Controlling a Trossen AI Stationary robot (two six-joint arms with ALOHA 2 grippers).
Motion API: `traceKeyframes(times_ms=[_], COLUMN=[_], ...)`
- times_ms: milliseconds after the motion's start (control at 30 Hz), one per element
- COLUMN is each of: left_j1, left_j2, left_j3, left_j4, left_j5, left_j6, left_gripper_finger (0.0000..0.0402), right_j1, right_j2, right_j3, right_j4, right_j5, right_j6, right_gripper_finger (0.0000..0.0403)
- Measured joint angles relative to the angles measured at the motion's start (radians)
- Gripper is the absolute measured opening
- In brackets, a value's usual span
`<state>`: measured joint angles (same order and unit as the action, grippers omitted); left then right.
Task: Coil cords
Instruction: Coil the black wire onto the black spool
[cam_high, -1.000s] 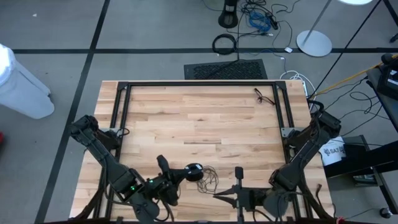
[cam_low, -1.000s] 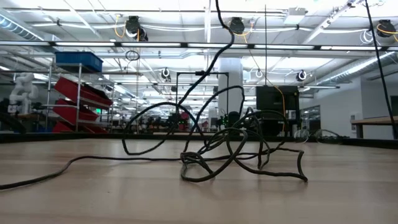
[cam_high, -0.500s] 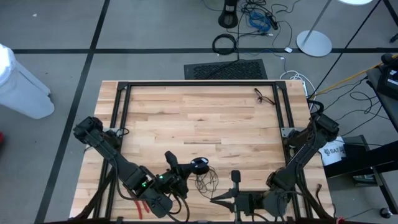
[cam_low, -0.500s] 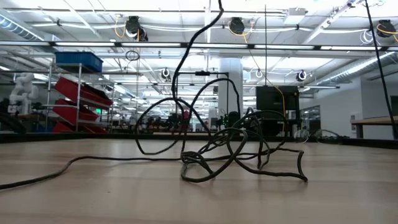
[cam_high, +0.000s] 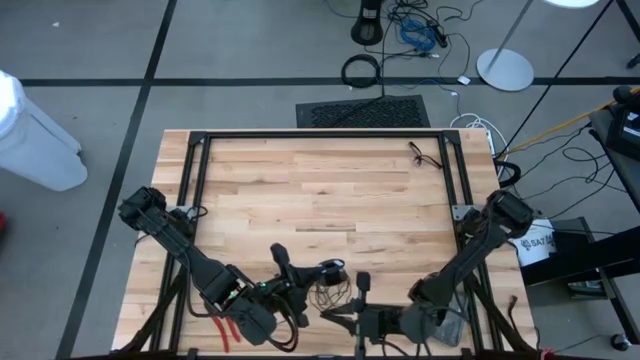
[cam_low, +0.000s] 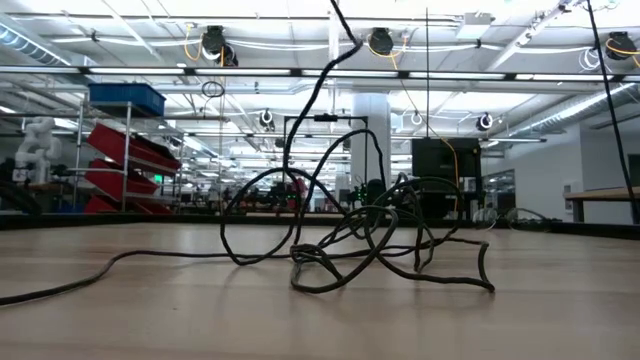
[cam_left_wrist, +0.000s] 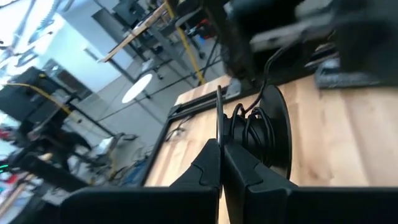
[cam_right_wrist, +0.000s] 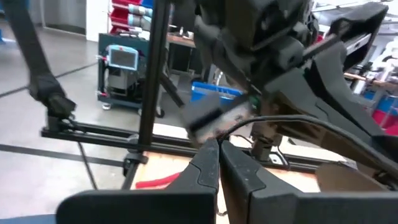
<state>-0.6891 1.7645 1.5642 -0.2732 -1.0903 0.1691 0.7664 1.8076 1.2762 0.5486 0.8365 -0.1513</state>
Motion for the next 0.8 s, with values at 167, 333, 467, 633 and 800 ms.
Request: traceKeyframes(times_ms=[167,333,467,633,800], left_j1=[0.0,-0.009,-0.016,-0.023,-0.025], left_j2=[0.0,0.0,0.0,0.0,0.0], left_j3=[0.0,0.0,0.0,0.0,0.0], left_j4=[0.068,0.121,0.181,0.214,0.195], left_j5=[0.041,0.043,0.044,0.044,0.043], left_j6=[0.002,-0.002,-0.008,-0.029,0.02], left_gripper_finger=[0.0002,0.0002,0.0002,0.0002,0.0002], right_j1=[-0.02,-0.028,-0.028,-0.032,-0.015], right_j2=[0.032,0.04,0.04,0.04,0.04], right_j3=[0.027,0.028,0.028,0.028,0.028], right_j4=[-0.008,-0.028,-0.028,-0.028,-0.027], right_j5=[0.016,0.119,0.167,0.191,0.194], right_j6=[-0.028,-0.073,-0.113,-0.138,-0.142], right_gripper_finger=[0.0,0.0,0.0,0.0,0.0])
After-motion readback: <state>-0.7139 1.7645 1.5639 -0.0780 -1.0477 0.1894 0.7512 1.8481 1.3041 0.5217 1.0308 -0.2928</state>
